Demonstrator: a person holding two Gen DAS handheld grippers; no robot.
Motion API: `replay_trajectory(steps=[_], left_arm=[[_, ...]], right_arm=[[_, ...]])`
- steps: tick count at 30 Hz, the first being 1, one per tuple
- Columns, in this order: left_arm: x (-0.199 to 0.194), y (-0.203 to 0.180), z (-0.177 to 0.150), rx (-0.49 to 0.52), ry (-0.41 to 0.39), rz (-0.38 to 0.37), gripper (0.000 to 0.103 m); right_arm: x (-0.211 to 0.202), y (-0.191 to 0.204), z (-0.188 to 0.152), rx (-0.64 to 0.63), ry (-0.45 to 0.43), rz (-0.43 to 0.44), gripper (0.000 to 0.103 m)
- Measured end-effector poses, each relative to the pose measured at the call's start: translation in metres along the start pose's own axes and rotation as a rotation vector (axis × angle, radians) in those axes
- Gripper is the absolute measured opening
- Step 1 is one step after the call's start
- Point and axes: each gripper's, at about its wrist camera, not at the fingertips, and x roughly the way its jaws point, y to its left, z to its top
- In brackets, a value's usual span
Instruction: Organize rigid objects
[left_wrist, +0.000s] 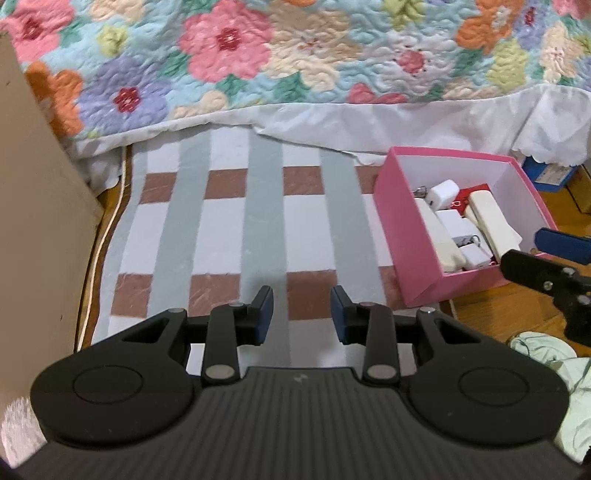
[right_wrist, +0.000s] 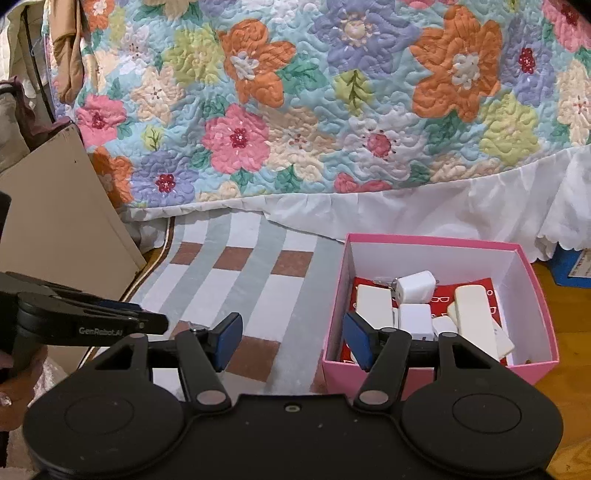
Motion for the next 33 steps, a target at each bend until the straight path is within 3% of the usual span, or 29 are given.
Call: replay_trajectory(steps=[6,9,11,13,14,29,33], left_arm=[[-0.01,0.005,-0.003,-0.022,-0.021,0.034,0.04],[-0.015,0.008,-0.003,-0.03,-0.029,0.051,0.041],[-0.018,0.011,-0.004,-0.044,-0.031,0.053,0.048],[-0.02,0.015,-0.004,-0.062,-0.036,0.049,0.05],[-0.02,0.017,-0.004,-0.071,-0.038,0.046,0.053],[-0.024,0.027,-0.009,-0.091,-0.059,0.099,0.094],[-0.023,0.028,-0.009,-0.092,-0.027,0.111,0.096]], right_arm=[[0.0,0.008,-0.002,-0.003,0.001,-0.038,0.068],[0.0,0.009,-0.003,0.006,0.007,-0.054,0.078],[0.0,0.011,-0.004,-0.009,0.006,-0.079,0.08],[0.001,0.014,-0.005,-0.017,0.008,-0.109,0.094],[0.001,0.015,-0.004,-0.018,0.005,-0.125,0.096],[-0.005,0.019,0.001,0.031,0.032,-0.196,0.096],[-0.003,0.018,0.0,0.043,0.058,-0.217,0.096]])
